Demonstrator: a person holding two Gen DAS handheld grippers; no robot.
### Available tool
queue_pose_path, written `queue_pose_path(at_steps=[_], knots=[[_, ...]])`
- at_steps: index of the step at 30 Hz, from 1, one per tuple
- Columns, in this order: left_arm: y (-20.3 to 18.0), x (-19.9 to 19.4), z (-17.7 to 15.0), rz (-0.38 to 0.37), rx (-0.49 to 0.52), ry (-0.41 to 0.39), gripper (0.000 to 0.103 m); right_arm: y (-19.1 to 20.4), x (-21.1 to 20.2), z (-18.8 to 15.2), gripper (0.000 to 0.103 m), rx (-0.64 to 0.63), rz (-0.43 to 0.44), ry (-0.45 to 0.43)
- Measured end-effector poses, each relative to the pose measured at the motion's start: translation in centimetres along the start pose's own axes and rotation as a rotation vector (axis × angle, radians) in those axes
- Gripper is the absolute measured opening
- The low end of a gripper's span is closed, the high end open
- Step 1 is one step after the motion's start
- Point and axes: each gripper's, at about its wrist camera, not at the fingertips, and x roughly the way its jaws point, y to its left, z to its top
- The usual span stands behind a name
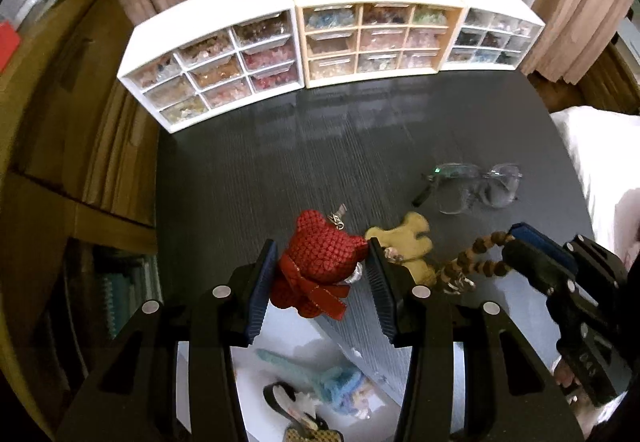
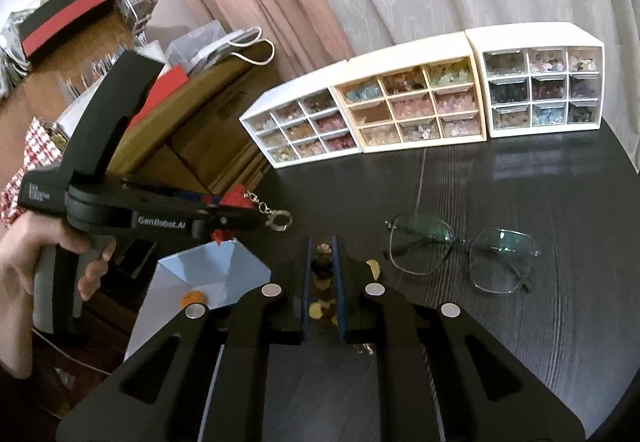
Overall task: Organize jewelry
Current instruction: 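Grasp the red knit bear with the left tool while the right tool grasps the yellow beaded keychain, then lift the red bear over the white box with the left tool while the right tool lifts the yellow keychain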
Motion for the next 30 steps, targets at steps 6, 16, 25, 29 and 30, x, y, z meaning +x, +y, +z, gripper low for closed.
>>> queue_pose_path(at_steps=[6, 16, 25, 29, 30], knots=[[-0.1, -2.1, -1.4, -0.025, -0.014, -0.029, 0.046, 0.2, -1.6, 0.0, 0.009, 0.015, 0.004, -0.024], [0.6, -4.5, -3.8, -0.026, -0.043, -0.053, 0.046, 0.5, -3.5, -0.4, 0.002, 0.010, -0.011, -0.047], [1.7, -5.0, -6.3, -0.044, -0.081, -0.069, 0.046, 0.9, 1.0, -4.3, 0.033, -0.220, -0.058, 0.211], [2.5, -5.2, -7.6, -0.049, -0.113, -0.087, 0.046, 2.5, 3.4, -5.4, 0.033, -0.270, -0.051, 0.253], [2.6, -5.3, -7.8, -0.047, -0.121, -0.096, 0.046, 3.1, 3.7, -5.6, 0.033, -0.289, -0.052, 0.253]])
